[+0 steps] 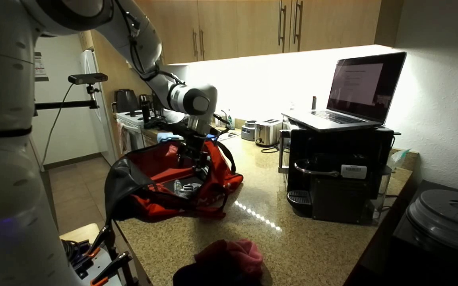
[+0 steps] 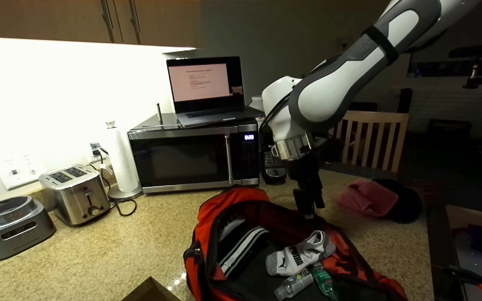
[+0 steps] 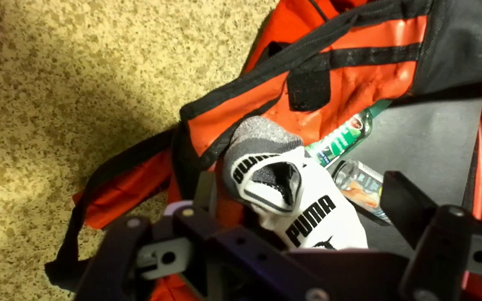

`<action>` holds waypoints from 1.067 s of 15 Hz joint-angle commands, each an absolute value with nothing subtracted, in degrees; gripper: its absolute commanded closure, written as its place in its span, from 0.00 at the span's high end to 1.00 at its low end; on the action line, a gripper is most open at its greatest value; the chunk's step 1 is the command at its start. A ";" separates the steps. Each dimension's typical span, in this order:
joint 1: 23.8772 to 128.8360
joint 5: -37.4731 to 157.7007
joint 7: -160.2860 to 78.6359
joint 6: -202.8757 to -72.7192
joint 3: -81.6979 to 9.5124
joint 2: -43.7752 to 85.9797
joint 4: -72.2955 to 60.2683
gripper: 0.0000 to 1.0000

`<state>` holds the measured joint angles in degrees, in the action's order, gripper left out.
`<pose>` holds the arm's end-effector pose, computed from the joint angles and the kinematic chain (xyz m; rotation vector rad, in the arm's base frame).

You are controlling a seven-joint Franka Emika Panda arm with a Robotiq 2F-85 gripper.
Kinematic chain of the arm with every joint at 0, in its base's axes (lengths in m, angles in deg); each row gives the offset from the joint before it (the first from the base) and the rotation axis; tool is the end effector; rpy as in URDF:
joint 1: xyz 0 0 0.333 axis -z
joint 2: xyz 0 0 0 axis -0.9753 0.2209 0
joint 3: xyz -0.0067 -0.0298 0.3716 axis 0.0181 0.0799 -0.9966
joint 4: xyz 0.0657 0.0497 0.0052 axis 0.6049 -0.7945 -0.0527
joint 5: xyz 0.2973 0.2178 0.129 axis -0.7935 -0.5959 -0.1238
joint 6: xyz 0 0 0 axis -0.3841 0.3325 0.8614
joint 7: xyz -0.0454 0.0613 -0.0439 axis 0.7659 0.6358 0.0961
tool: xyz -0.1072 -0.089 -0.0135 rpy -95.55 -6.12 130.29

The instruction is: Remove the sock from the bag

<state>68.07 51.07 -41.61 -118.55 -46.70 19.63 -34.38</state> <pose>0.5125 0.1540 0.2956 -3.0333 -0.1829 0.5704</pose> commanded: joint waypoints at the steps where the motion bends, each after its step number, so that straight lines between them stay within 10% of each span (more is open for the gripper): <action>1: 68.99 51.73 -38.19 -119.24 -46.70 20.71 -34.16 1.00; 16: 69.71 51.43 -39.28 -130.76 -45.01 26.20 -36.09 1.00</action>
<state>68.80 51.53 -39.76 -127.95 -44.56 26.18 -34.73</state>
